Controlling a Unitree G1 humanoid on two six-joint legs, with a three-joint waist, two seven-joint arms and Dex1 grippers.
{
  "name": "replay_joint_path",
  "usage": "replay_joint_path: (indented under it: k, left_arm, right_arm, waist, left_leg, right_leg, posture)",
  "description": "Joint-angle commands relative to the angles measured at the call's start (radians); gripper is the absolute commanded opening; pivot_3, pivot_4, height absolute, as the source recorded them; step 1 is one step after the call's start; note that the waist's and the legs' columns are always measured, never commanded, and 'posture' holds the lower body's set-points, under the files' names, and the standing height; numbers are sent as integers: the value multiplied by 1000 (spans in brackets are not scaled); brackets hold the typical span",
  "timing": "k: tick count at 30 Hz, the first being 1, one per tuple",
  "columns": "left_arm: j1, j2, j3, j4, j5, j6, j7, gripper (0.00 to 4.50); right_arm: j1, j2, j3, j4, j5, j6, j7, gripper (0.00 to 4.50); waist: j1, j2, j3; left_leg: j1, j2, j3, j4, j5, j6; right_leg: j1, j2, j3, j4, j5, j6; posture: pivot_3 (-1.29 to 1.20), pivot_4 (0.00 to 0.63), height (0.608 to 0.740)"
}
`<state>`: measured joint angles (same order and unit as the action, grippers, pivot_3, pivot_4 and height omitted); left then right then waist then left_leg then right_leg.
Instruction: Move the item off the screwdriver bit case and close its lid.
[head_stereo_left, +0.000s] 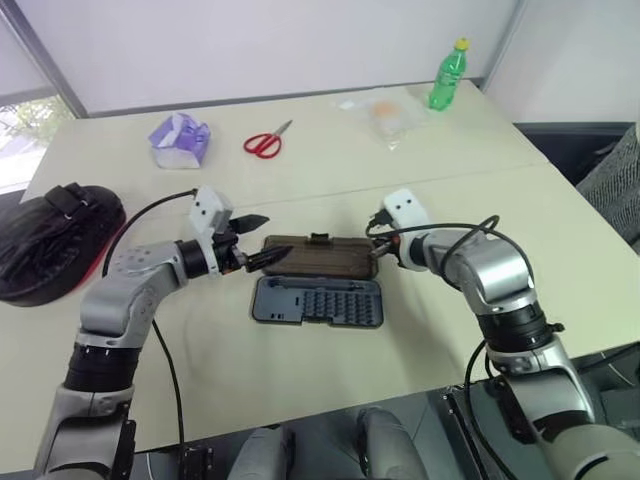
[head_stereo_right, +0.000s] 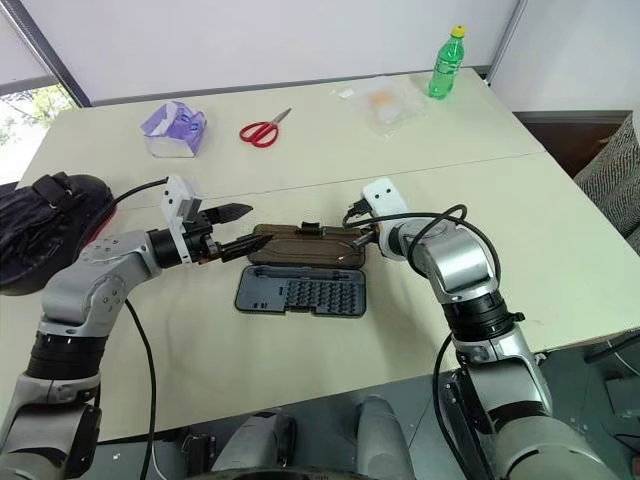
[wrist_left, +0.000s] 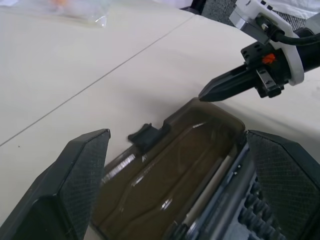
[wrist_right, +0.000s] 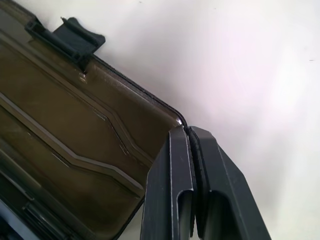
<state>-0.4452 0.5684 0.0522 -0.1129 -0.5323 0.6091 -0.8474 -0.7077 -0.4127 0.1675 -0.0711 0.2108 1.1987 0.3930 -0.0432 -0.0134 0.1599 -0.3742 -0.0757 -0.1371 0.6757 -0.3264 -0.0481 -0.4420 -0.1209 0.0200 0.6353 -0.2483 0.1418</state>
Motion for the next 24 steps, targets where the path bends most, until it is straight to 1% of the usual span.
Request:
replay_joint_path:
  k: [1, 3, 6, 10, 15, 19, 24]
  left_arm:
    - [-5, 10, 21, -34, -10, 0, 2, 4500]
    - [-7, 10, 18, -32, -9, -1, 3, 4500]
    - [-8, 7, 14, -29, -6, -5, 4, 4500]
    - [-6, 0, 9, -32, -6, -5, 7, 4500]
    - [-6, -6, 3, -32, -6, -5, 6, 4500]
    - [-8, -8, 0, -29, -4, -7, 3, 4500]
    - [-7, -13, -2, -25, 1, -14, 4, 4500]
  right_arm:
    - [-16, 19, -18, -11, 4, 35, -14, 581]
    - [-31, 39, -40, 3, 6, 87, -34, 1276]
    - [-62, 70, -76, 12, 16, 150, -50, 1276]
    - [-72, 67, -77, 4, 9, 152, -58, 1276]
    - [-98, 72, -100, -1, 13, 241, -83, 1276]
    - [-127, 68, -77, -7, 7, 339, -105, 1276]
    - [-139, 71, -49, -6, 7, 379, -117, 1276]
  waist:
    - [0, 0, 0]
    - [1, 0, 0]
    - [0, 0, 0]
    - [2, 0, 0]
    - [1, 0, 0]
    - [1, 0, 0]
    - [2, 0, 0]
  left_leg:
    - [0, 0, 0, 0, 0, 0]
    - [0, 0, 0, 0, 0, 0]
    - [0, 0, 0, 0, 0, 0]
    - [0, 0, 0, 0, 0, 0]
    - [0, 0, 0, 0, 0, 0]
    - [0, 0, 0, 0, 0, 0]
    - [0, 0, 0, 0, 0, 0]
  right_leg:
    - [0, 0, 0, 0, 0, 0]
    - [0, 0, 0, 0, 0, 0]
    - [0, 0, 0, 0, 0, 0]
    - [0, 0, 0, 0, 0, 0]
    - [0, 0, 0, 0, 0, 0]
    - [0, 0, 0, 0, 0, 0]
    - [0, 0, 0, 0, 0, 0]
  posture:
    - [0, 150, 740]
    - [0, 150, 740]
    - [0, 150, 740]
    - [0, 150, 740]
    - [0, 150, 740]
    - [0, 150, 740]
    - [0, 150, 740]
